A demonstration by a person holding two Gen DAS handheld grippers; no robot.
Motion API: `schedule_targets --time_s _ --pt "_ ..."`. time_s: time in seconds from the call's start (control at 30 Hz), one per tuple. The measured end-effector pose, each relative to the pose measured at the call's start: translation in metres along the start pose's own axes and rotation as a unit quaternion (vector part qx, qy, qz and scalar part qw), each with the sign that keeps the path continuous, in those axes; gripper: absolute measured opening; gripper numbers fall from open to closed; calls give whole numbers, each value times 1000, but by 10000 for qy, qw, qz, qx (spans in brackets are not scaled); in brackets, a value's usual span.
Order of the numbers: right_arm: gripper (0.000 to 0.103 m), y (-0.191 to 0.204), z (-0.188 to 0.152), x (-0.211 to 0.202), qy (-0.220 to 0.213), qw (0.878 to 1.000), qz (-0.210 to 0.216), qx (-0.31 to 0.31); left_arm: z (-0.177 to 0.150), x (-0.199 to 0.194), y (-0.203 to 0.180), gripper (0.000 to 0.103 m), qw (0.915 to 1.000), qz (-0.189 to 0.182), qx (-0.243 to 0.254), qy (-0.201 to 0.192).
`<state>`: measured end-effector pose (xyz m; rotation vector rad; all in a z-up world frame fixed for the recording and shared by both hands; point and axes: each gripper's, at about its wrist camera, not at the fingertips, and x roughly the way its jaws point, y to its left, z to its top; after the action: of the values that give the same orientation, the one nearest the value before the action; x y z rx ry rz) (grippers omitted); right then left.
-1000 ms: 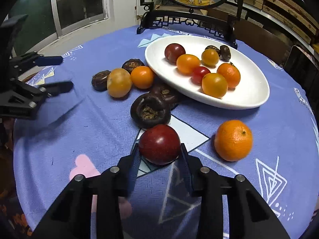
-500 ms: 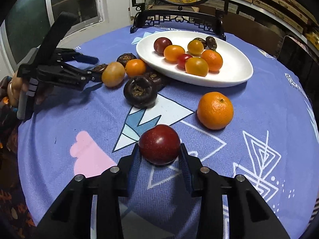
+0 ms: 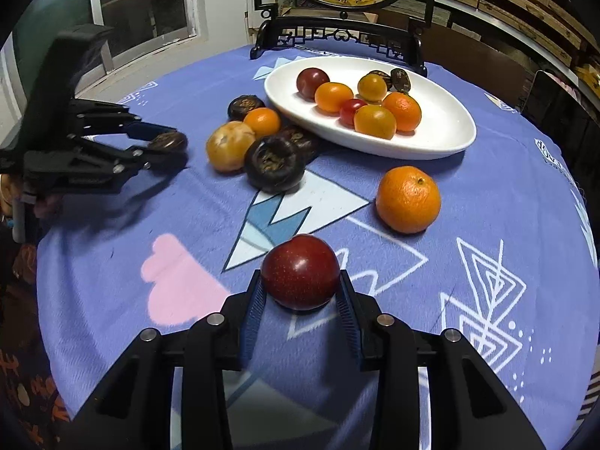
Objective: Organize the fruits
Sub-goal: 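Carry both fruits over the white plate and open both tools to release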
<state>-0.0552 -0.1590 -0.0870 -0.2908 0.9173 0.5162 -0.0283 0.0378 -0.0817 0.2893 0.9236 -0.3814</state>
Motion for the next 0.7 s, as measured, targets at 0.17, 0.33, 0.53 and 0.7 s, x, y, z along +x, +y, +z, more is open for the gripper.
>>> schedule_targets --time_s 0.17,0.33,0.53,0.7 --pt "74 2 -6 -7 -161 9997 -155 -73 -13 -2 -7 47 9993 362 38 -14" --pt "73 2 1 -3 -264 9992 -285 -52 -10 1 -5 57 9989 453 -99 -45" --pt "38 9 5 4 -119 9994 -216 -261 -12 0 -4 44 9996 182 -235 -27" --pt "38 10 0 -6 -172 9995 -41 -250 -13 -5 -10 40 9997 217 -117 -9"
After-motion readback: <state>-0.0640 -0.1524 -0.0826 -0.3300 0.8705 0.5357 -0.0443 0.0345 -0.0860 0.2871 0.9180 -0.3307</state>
